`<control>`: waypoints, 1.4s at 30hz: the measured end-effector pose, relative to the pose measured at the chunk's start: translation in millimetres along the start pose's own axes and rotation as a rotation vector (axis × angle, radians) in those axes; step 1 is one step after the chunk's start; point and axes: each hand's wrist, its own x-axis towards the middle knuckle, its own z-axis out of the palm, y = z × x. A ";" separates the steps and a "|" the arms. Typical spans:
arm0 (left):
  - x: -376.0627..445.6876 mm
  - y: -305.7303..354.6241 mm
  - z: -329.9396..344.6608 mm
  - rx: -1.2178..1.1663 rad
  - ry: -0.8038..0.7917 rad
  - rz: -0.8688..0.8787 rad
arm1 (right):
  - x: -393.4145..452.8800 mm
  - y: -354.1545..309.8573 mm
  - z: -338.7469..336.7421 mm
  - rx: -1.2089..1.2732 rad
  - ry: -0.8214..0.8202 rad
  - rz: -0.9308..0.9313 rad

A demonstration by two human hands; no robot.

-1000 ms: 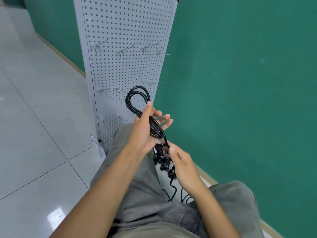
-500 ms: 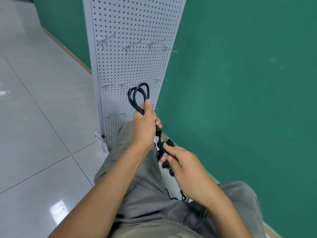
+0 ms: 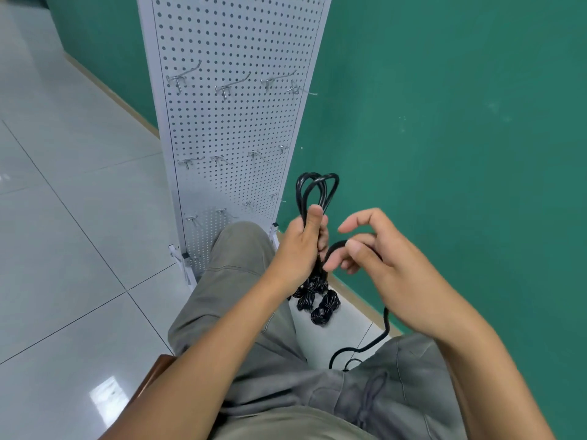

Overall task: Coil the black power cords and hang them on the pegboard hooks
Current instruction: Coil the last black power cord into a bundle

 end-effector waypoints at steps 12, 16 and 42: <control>-20.5 15.8 24.9 -0.279 -0.369 -0.151 | 12.9 10.3 -13.2 -0.057 0.573 0.147; -20.1 17.2 21.6 -0.224 -0.484 -0.075 | 10.9 20.2 -14.7 -0.012 0.569 0.200; -17.2 14.8 24.8 -0.319 -0.452 -0.209 | 3.5 35.2 0.0 0.850 0.498 0.152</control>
